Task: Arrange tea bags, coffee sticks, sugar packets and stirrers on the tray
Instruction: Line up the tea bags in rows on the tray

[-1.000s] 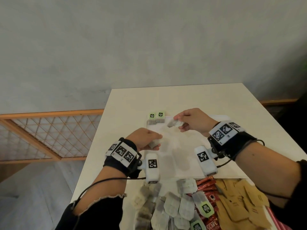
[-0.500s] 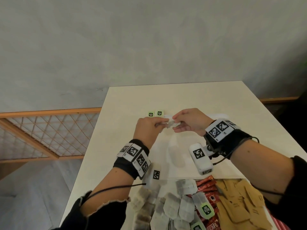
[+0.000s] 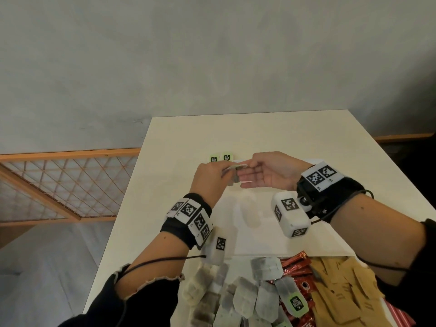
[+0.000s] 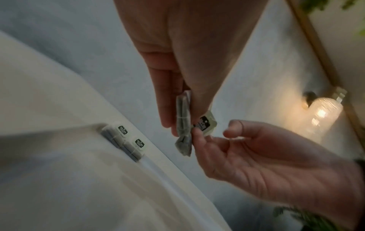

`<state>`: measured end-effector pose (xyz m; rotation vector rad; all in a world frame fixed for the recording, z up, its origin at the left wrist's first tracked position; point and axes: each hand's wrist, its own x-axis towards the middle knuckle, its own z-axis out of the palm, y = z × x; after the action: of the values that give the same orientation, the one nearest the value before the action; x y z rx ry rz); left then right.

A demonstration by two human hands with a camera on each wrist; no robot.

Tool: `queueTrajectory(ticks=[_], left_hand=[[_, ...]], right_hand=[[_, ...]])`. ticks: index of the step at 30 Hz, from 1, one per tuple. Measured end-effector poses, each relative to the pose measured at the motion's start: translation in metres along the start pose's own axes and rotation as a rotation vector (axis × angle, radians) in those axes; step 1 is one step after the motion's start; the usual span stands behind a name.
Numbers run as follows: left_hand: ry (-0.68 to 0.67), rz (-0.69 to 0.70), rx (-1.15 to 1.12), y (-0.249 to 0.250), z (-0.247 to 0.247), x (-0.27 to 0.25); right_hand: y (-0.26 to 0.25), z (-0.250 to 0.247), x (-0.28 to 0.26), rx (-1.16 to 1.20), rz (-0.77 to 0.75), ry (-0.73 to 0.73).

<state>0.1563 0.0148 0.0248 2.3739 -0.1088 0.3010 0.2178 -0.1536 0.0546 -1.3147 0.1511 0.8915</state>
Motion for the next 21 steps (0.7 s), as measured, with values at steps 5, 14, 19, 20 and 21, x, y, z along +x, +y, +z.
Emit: queueTrajectory(ticks=[5,14,19,20,21], left_hand=[[-0.028,-0.07,-0.045,-0.016,0.0,0.011],[0.071,-0.282,-0.213,-0.056,-0.01,0.024],[0.059,-0.363,-0.241,-0.076,-0.013,0.026],[0.059,-0.401,-0.268,-0.078,-0.013,0.026],[0.058,-0.431,-0.291,-0.079,-0.013,0.025]], right_hand=[[0.006,0.0,0.017,-0.314,-0.174,0.097],[0.013,-0.026,0.078,-0.538,-0.161,0.42],[0.009,-0.027,0.1,-0.617,-0.214,0.499],[0.008,-0.025,0.103,-0.635,-0.218,0.513],[0.008,-0.024,0.105,-0.643,-0.225,0.519]])
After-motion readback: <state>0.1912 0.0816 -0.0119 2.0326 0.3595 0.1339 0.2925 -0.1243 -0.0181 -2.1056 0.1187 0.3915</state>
